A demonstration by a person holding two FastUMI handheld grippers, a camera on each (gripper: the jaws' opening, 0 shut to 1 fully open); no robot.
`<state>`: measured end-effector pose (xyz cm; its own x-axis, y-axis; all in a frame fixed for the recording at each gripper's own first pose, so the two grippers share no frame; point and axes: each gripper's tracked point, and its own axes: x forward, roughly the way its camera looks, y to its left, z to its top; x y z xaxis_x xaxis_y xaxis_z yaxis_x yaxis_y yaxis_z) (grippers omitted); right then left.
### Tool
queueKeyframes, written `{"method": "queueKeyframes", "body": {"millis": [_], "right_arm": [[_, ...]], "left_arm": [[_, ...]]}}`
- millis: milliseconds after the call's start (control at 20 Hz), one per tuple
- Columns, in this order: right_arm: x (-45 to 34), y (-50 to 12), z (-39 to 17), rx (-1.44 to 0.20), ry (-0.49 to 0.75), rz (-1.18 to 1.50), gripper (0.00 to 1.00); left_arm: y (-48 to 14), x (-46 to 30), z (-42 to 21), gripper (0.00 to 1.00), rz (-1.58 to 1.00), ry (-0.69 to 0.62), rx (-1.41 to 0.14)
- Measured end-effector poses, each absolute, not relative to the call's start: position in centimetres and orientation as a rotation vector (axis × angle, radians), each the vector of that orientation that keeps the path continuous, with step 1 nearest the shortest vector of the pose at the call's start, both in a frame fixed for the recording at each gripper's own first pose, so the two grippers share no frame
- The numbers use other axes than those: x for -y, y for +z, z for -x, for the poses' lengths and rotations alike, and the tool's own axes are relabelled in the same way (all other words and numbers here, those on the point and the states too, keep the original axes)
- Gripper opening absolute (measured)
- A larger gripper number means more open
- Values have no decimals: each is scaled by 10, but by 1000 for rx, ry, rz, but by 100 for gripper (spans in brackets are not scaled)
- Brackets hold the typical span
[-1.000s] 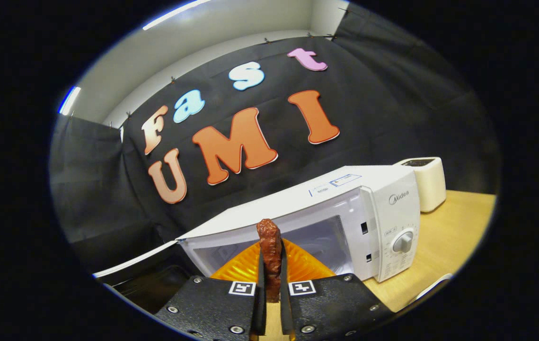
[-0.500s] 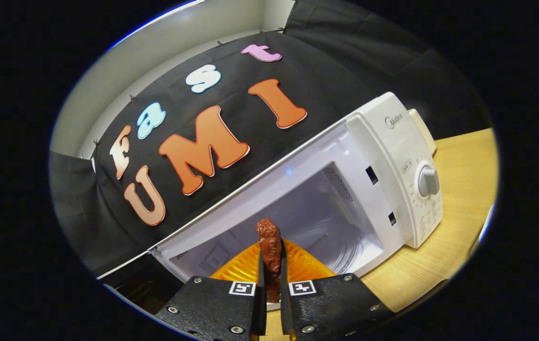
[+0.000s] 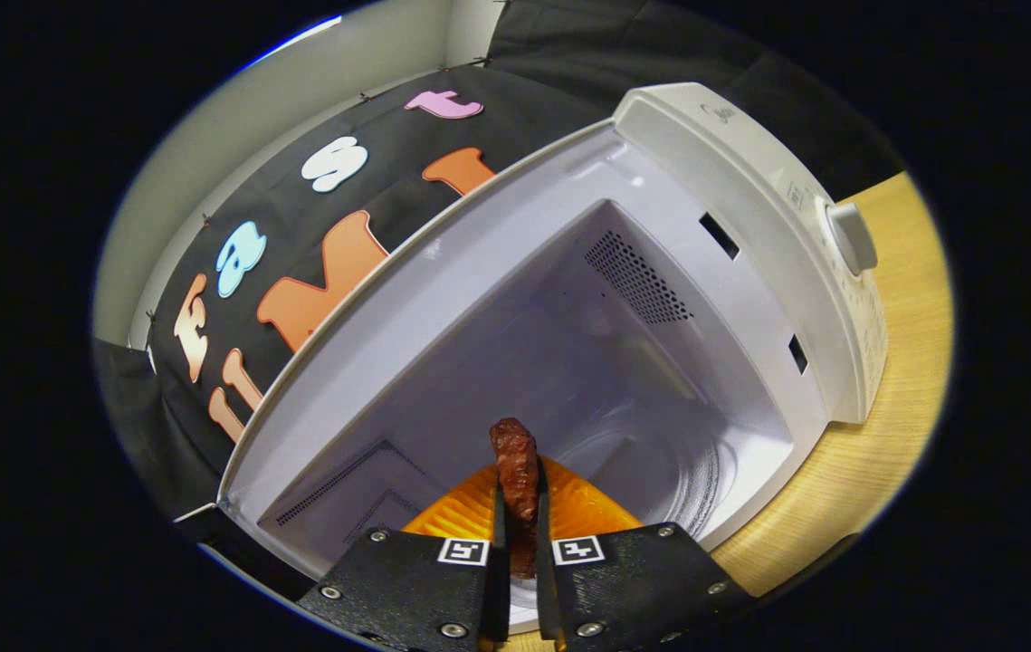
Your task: Open the microwave oven with the left hand, put the food in, and close the microwave oven.
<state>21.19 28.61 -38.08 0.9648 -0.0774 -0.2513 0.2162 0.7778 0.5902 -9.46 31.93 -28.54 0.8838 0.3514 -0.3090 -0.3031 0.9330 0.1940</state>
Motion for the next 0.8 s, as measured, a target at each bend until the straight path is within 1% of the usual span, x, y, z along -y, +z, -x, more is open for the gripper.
{"method": "queueKeyframes", "body": {"millis": [350, 450, 550, 650, 700, 750, 800], "right_arm": [[-287, -403, -235, -224, -231, -689, 11], [-284, -407, -238, -245, -267, -674, 14], [-277, -417, -237, -306, -319, -631, 17], [-271, -435, -231, -417, -334, -570, 26], [-271, -437, -226, -451, -322, -546, 36], [-270, -440, -222, -487, -317, -503, 40], [-266, -437, -220, -506, -316, -452, 59]], "left_arm": [[-277, -321, 96, 95, -166, 357, -341], [-275, -320, 97, 95, -166, 358, -337], [-270, -318, 99, 95, -161, 355, -329], [-270, -315, 99, 95, -152, 351, -327], [-272, -313, 100, 95, -143, 350, -331], [-273, -312, 100, 95, -135, 350, -335], [-273, -312, 101, 95, -128, 350, -334]]}}
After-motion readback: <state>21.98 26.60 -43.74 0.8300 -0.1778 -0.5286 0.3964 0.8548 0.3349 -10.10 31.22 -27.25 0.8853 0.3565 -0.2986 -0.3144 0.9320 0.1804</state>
